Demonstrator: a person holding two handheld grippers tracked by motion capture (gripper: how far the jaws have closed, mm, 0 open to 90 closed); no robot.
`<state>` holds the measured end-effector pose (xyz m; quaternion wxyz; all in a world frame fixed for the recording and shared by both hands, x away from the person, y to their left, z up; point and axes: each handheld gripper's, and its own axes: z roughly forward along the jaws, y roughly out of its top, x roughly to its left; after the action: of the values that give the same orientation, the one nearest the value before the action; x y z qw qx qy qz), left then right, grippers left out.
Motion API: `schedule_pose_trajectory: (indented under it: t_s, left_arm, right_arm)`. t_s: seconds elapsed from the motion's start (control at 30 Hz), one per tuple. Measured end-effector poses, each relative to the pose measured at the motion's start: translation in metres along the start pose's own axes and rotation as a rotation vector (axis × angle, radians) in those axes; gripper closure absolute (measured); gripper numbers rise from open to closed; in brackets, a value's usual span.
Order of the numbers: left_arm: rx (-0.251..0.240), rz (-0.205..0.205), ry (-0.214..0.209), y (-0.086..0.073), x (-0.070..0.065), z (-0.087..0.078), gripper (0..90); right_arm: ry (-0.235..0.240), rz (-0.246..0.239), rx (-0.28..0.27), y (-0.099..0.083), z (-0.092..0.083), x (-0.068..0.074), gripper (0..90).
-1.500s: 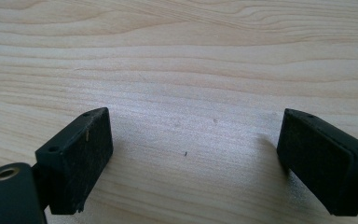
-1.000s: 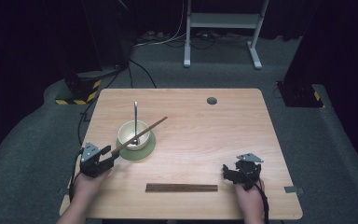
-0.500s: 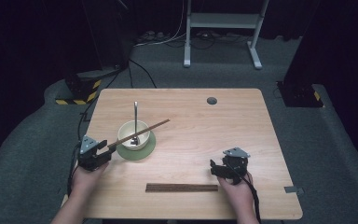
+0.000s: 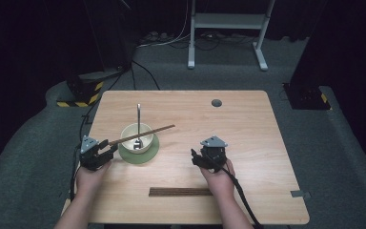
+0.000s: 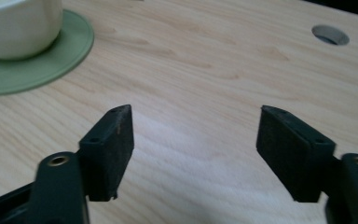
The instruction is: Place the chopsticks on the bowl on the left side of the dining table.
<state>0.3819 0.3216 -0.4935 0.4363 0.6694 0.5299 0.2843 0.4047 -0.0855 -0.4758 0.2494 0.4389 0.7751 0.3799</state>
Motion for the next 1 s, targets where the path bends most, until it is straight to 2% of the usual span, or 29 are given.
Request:
schedule_pose_trajectory:
  t_s: [0.07, 0.13, 0.23, 0.3, 0.5, 0.53, 0.57, 0.6, 0.7, 0.73, 1.0]
  left_arm:
    - [-0.011, -0.029, 0.008, 0.001, 0.002, 0.001, 50.9]
    - [-0.015, -0.039, 0.015, 0.001, 0.004, 0.0, 51.2]
    - [-0.011, -0.059, 0.022, 0.003, 0.009, 0.002, 52.0]
    - [-0.013, -0.065, 0.019, 0.003, 0.009, 0.004, 52.2]
    - [-0.014, -0.065, 0.02, 0.003, 0.01, 0.007, 54.0]
    - [-0.007, -0.052, 0.023, 0.003, 0.011, 0.007, 55.4]
    - [-0.011, -0.063, 0.025, 0.003, 0.011, 0.009, 55.4]
    - [-0.002, -0.069, 0.021, 0.003, 0.013, 0.011, 55.8]
    - [-0.002, -0.071, 0.02, 0.002, 0.013, 0.011, 56.5]
    - [-0.008, -0.065, 0.015, 0.003, 0.014, 0.011, 56.7]
    - [-0.008, -0.062, 0.004, 0.003, 0.012, 0.012, 57.9]
  right_arm:
    - [-0.016, -0.01, -0.014, 0.007, 0.01, 0.009, 34.6]
    - [-0.016, -0.002, -0.011, 0.01, 0.014, 0.012, 35.1]
    - [-0.008, 0.013, -0.013, 0.021, 0.029, 0.023, 36.1]
    - [0.005, 0.026, -0.003, 0.026, 0.037, 0.028, 36.0]
    - [0.02, 0.022, -0.004, 0.04, 0.057, 0.042, 35.4]
    - [0.02, 0.012, -0.012, 0.045, 0.065, 0.046, 35.6]
    - [0.02, 0.012, -0.012, 0.045, 0.065, 0.046, 35.6]
    - [0.037, 0.038, -0.017, 0.05, 0.072, 0.048, 35.7]
    - [0.047, 0.045, -0.021, 0.055, 0.075, 0.05, 36.1]
    - [0.048, 0.031, -0.027, 0.059, 0.076, 0.055, 37.3]
    - [0.049, 0.028, -0.029, 0.059, 0.081, 0.059, 38.4]
